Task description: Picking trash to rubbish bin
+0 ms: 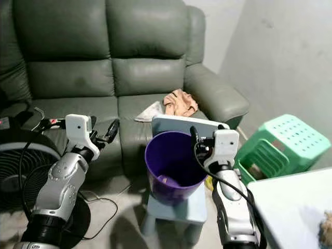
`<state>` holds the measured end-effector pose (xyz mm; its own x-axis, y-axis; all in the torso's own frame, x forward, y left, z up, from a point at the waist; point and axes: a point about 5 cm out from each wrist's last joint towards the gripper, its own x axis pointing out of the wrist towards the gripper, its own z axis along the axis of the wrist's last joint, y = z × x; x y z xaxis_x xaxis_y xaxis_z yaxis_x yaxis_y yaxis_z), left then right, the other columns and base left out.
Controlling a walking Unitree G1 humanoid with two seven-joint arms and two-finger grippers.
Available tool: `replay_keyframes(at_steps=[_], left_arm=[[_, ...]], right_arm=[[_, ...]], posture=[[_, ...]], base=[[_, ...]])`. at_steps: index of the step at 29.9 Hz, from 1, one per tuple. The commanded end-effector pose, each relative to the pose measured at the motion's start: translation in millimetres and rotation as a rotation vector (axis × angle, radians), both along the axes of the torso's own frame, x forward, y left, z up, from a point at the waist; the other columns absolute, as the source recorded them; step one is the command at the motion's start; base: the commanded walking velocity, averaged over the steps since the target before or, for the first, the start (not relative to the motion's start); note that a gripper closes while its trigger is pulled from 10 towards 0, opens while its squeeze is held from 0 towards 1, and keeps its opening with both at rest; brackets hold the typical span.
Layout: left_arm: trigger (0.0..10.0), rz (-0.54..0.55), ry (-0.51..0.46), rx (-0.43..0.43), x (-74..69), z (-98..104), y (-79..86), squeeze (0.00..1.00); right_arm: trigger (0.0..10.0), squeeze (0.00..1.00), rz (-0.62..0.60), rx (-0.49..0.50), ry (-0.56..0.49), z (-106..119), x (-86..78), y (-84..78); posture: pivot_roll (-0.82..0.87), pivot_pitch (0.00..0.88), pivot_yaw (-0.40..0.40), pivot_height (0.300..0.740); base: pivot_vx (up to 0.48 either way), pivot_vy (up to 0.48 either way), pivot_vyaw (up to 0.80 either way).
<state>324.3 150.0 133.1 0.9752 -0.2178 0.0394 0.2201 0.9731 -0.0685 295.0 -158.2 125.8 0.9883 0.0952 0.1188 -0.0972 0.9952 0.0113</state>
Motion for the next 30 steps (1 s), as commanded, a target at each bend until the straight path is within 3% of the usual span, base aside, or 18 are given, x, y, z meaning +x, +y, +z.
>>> replay_keyframes(at_steps=[1, 30], left_arm=[[10.0, -0.014, -0.003, 0.017, 1.6, 2.0, -2.7, 0.0], [10.0, -0.016, 0.034, 0.013, 1.1, -2.0, -5.3, 0.0]], right_arm=[[10.0, 0.0, -0.001, -0.007, 0.006, -0.3, 0.1, -0.8], [10.0, 0.0, 0.002, -0.022, 0.031, -4.3, -3.5, 0.0]], posture=[[0.0, 0.0, -0.075, 0.74], [0.0, 0.0, -0.076, 0.74]], base=[[0.0, 0.0, -0.73], [0.0, 0.0, -0.73]])
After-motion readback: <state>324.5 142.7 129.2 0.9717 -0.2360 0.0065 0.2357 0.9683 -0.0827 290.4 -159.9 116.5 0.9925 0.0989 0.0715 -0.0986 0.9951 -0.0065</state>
